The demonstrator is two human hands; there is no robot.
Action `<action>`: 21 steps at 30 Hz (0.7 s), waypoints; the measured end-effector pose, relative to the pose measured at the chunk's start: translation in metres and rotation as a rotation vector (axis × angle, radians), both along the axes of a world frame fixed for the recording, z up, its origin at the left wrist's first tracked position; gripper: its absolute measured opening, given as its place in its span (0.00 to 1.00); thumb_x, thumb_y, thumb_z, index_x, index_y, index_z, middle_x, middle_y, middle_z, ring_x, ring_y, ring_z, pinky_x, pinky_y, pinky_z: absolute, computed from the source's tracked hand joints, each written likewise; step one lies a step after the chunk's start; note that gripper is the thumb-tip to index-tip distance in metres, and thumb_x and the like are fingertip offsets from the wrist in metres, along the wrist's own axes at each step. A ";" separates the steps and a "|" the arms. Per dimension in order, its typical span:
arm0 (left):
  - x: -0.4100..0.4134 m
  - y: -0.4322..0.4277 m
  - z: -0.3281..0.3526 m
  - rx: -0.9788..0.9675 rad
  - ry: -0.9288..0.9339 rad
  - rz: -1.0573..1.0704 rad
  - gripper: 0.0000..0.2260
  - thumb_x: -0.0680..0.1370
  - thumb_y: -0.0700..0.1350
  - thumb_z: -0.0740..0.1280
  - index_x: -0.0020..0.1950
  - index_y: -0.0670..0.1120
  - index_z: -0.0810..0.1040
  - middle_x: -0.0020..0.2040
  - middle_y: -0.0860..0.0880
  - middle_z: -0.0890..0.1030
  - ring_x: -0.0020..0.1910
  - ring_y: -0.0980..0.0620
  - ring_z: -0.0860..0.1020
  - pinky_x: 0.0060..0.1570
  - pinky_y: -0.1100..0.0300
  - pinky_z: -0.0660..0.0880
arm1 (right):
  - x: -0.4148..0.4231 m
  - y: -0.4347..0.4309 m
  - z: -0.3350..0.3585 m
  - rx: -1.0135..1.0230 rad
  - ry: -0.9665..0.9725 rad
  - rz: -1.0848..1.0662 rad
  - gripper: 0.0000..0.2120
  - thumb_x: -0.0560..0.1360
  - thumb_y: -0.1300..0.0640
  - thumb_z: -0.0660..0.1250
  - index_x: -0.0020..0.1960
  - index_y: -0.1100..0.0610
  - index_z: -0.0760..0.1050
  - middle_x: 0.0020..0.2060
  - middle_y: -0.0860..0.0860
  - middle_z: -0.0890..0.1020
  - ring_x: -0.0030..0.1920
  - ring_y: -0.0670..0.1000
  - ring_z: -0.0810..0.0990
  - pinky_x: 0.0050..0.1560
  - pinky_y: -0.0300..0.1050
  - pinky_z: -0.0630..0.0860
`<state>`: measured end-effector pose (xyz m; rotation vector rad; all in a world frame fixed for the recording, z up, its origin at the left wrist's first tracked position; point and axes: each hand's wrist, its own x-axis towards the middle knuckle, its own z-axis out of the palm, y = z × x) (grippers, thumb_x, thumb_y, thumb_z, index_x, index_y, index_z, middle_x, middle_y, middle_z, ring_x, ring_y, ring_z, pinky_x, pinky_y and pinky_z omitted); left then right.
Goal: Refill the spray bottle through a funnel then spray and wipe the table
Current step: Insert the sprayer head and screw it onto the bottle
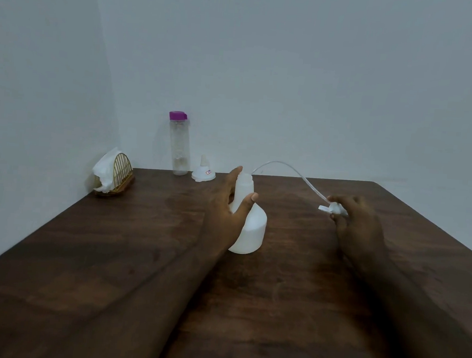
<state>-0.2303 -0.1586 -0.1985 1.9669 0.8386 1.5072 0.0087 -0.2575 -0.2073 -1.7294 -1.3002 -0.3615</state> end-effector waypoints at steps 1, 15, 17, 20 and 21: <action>0.000 -0.001 0.001 0.021 0.009 0.003 0.25 0.77 0.51 0.68 0.73 0.60 0.64 0.64 0.66 0.68 0.61 0.68 0.68 0.60 0.74 0.65 | -0.003 0.000 0.001 0.003 -0.035 -0.012 0.16 0.73 0.66 0.69 0.59 0.54 0.81 0.48 0.54 0.79 0.50 0.57 0.78 0.47 0.51 0.75; 0.002 -0.006 -0.002 0.063 0.018 0.028 0.23 0.79 0.51 0.66 0.73 0.55 0.67 0.70 0.55 0.72 0.67 0.59 0.70 0.66 0.65 0.66 | -0.031 0.012 0.030 0.169 -0.654 -0.087 0.18 0.70 0.68 0.70 0.57 0.54 0.81 0.50 0.55 0.83 0.50 0.58 0.79 0.51 0.52 0.65; 0.002 -0.004 -0.002 0.069 0.015 0.030 0.22 0.79 0.51 0.66 0.73 0.54 0.67 0.70 0.54 0.72 0.66 0.60 0.70 0.66 0.62 0.68 | -0.034 0.016 0.044 0.179 -0.723 -0.074 0.19 0.70 0.69 0.70 0.58 0.54 0.81 0.50 0.53 0.83 0.52 0.58 0.78 0.51 0.52 0.66; 0.002 -0.005 -0.002 0.079 0.001 0.040 0.22 0.79 0.49 0.66 0.72 0.53 0.68 0.69 0.55 0.72 0.65 0.63 0.69 0.68 0.59 0.68 | -0.037 0.024 0.074 0.217 -0.813 -0.064 0.23 0.69 0.72 0.70 0.61 0.56 0.79 0.50 0.50 0.84 0.54 0.57 0.74 0.49 0.51 0.64; 0.003 -0.004 -0.002 0.086 0.001 0.047 0.22 0.79 0.49 0.66 0.72 0.52 0.68 0.69 0.55 0.72 0.65 0.64 0.68 0.68 0.59 0.68 | -0.037 0.027 0.086 0.222 -0.852 -0.043 0.23 0.69 0.73 0.69 0.60 0.57 0.79 0.50 0.50 0.84 0.54 0.57 0.73 0.48 0.51 0.64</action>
